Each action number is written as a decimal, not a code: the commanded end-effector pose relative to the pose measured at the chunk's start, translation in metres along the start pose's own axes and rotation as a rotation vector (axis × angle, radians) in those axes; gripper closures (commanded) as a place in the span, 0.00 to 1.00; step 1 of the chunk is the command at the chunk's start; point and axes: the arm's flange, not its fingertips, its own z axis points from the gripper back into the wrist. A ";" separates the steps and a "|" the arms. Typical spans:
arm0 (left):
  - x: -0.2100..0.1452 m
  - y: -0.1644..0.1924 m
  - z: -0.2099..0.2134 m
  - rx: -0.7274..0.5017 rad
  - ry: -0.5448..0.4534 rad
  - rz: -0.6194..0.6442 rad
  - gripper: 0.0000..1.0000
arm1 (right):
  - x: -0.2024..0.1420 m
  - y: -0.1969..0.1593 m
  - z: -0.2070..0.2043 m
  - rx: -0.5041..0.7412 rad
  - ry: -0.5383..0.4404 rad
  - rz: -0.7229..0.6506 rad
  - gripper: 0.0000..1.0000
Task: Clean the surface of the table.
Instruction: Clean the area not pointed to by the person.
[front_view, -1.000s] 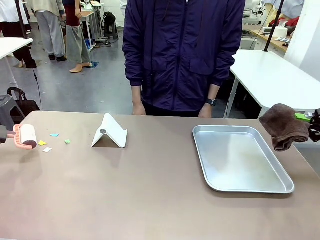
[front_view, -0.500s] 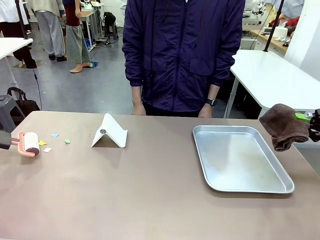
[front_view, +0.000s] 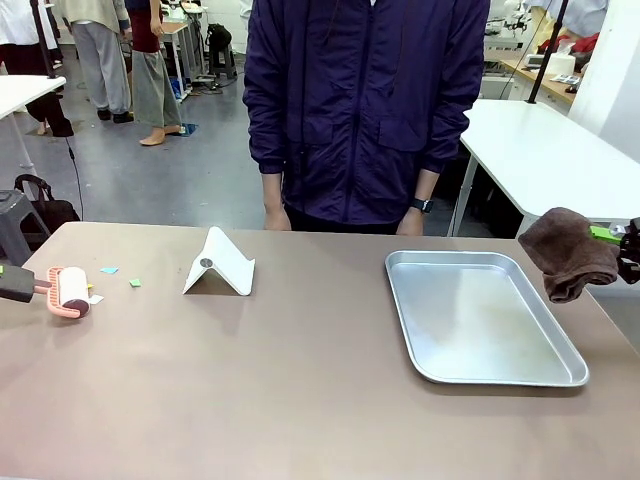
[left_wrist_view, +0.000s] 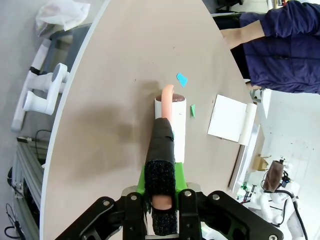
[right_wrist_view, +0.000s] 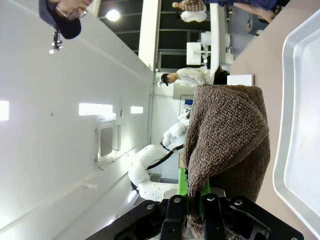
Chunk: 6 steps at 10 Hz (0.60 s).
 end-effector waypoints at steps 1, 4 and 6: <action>0.005 0.008 -0.022 0.068 0.010 0.040 0.78 | 0.002 0.003 -0.001 0.003 -0.002 -0.001 0.91; 0.009 -0.002 -0.049 0.111 0.063 0.013 0.78 | 0.002 0.003 -0.001 0.003 -0.002 -0.001 0.91; 0.014 -0.015 -0.070 0.114 0.114 -0.006 0.78 | 0.002 0.003 -0.001 0.003 -0.002 -0.001 0.91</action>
